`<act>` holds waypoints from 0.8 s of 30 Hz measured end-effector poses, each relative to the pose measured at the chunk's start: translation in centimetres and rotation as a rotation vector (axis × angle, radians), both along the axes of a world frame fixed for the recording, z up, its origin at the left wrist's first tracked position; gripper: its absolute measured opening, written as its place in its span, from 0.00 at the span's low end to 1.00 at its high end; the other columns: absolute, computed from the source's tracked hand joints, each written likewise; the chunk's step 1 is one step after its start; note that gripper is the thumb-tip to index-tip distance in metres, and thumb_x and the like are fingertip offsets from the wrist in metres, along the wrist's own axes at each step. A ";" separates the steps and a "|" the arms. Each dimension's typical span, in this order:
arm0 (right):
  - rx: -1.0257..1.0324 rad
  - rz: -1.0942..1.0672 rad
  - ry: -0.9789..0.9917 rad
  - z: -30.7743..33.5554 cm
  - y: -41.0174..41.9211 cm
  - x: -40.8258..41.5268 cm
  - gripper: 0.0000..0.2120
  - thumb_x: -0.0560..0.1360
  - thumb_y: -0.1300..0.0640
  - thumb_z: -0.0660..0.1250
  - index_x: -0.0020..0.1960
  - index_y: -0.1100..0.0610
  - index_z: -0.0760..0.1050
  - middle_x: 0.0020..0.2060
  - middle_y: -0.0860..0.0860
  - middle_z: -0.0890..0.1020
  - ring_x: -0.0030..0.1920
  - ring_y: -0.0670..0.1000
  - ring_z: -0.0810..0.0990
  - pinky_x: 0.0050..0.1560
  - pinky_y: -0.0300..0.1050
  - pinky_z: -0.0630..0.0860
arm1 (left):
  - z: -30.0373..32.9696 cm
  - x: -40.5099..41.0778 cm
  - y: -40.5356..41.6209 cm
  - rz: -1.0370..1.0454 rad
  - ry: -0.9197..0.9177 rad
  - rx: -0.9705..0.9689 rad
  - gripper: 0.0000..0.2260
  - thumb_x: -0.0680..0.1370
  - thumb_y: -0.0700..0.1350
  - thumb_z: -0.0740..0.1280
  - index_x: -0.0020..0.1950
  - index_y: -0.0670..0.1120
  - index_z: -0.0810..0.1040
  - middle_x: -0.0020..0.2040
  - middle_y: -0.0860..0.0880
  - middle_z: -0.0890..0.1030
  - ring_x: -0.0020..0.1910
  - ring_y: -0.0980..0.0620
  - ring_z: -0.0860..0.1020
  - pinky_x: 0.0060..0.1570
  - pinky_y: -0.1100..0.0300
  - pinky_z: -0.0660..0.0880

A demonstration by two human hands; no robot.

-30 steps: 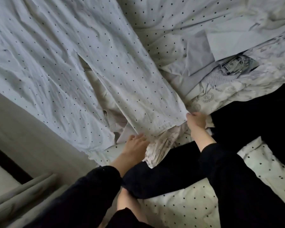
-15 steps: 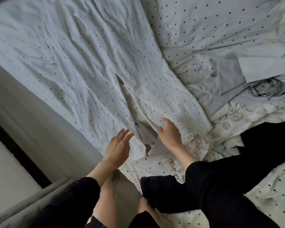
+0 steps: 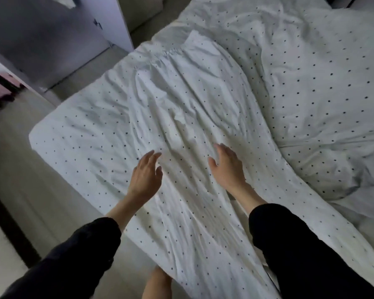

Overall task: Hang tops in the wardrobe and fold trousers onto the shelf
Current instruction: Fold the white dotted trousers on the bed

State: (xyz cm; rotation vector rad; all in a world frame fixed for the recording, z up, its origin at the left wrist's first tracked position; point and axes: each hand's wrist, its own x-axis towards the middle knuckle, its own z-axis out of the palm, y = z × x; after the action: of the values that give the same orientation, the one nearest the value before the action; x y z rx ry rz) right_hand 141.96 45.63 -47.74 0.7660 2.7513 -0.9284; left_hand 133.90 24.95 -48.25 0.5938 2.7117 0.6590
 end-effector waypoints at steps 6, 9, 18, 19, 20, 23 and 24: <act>0.310 0.112 0.118 -2.1 -3.2 -12.2 0.17 0.73 0.57 0.66 0.61 0.56 0.75 0.65 0.58 0.72 0.64 0.62 0.71 0.56 0.62 0.72 | -1.0 -13.9 -1.0 0.401 -0.257 0.204 0.19 0.80 0.41 0.59 0.71 0.41 0.65 0.65 0.43 0.71 0.60 0.45 0.73 0.56 0.57 0.70; 0.355 0.070 0.066 -2.9 -1.3 -14.5 0.18 0.72 0.54 0.56 0.55 0.56 0.79 0.62 0.56 0.76 0.63 0.61 0.73 0.57 0.59 0.72 | -1.7 -17.4 0.4 0.670 -0.519 0.393 0.14 0.79 0.46 0.62 0.63 0.41 0.73 0.46 0.49 0.76 0.43 0.51 0.74 0.40 0.60 0.69; 0.255 0.002 -0.061 -2.2 0.9 -17.3 0.24 0.80 0.46 0.51 0.73 0.53 0.59 0.71 0.52 0.64 0.72 0.55 0.60 0.64 0.63 0.60 | -2.8 -19.2 -1.7 0.964 -0.558 0.482 0.10 0.77 0.43 0.66 0.36 0.44 0.72 0.35 0.49 0.73 0.34 0.52 0.70 0.39 0.60 0.69; 0.231 -0.018 -0.098 -2.2 1.0 -17.5 0.25 0.81 0.46 0.50 0.76 0.51 0.54 0.73 0.53 0.61 0.72 0.55 0.58 0.65 0.64 0.57 | -2.6 -19.0 -2.3 0.965 -0.565 0.475 0.10 0.77 0.43 0.66 0.36 0.44 0.72 0.35 0.49 0.73 0.34 0.52 0.70 0.39 0.60 0.68; 0.234 -0.014 -0.141 -2.0 1.0 -18.1 0.26 0.81 0.45 0.47 0.77 0.50 0.50 0.73 0.54 0.60 0.72 0.55 0.58 0.66 0.65 0.57 | -2.4 -19.2 -2.9 0.942 -0.597 0.473 0.10 0.78 0.42 0.66 0.36 0.44 0.72 0.34 0.49 0.72 0.33 0.52 0.69 0.38 0.61 0.68; 0.317 0.038 -0.271 -2.0 -0.1 -19.6 0.23 0.80 0.43 0.48 0.74 0.47 0.57 0.70 0.59 0.62 0.70 0.60 0.58 0.65 0.66 0.59 | -1.9 -20.9 -3.4 0.903 -0.729 0.488 0.09 0.77 0.40 0.66 0.36 0.44 0.74 0.34 0.48 0.72 0.38 0.47 0.70 0.36 0.61 0.66; 0.353 0.022 -0.274 -2.0 -0.5 -19.8 0.23 0.79 0.43 0.51 0.72 0.47 0.60 0.68 0.60 0.63 0.68 0.62 0.59 0.64 0.66 0.59 | -1.8 -21.8 -3.2 0.917 -0.767 0.506 0.07 0.76 0.41 0.67 0.37 0.44 0.75 0.35 0.47 0.72 0.39 0.47 0.70 0.36 0.59 0.65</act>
State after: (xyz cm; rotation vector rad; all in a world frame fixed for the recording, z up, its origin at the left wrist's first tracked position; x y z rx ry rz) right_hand 122.11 45.09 -49.78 0.8394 2.6955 -0.3024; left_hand 112.07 21.73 -50.08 -0.7552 1.9393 1.4264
